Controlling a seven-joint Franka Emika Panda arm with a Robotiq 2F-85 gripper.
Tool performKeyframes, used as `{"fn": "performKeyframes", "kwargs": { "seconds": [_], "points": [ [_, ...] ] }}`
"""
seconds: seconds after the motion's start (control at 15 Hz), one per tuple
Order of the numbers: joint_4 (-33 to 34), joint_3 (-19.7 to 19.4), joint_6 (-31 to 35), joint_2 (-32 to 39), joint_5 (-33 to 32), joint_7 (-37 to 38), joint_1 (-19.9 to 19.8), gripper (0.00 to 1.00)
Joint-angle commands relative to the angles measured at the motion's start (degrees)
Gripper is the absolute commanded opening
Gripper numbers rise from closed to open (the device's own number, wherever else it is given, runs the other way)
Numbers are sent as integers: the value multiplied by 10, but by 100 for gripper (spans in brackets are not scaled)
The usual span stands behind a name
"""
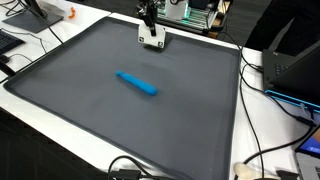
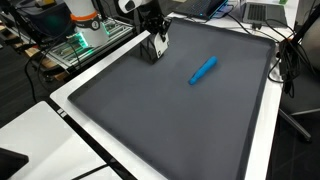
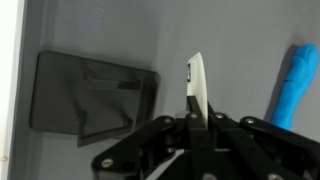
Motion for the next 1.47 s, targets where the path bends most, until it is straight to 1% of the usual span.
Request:
{"fn": "performKeyframes", "kwargs": {
  "seconds": [0.0,0.2,0.33,0.6,1.0,1.4],
  "points": [
    [48,5,-69,-9,-89,10,-2,1],
    [123,7,-153,10,-158,-10,1,1],
    [182,12,-208,32,-189,-31,6,1],
    [294,21,-297,96,-227,-81,20,1],
    [444,27,-389,213,-284,-172,50,1],
    [583,17,-482,315,-377,-262,84,1]
  ]
}}
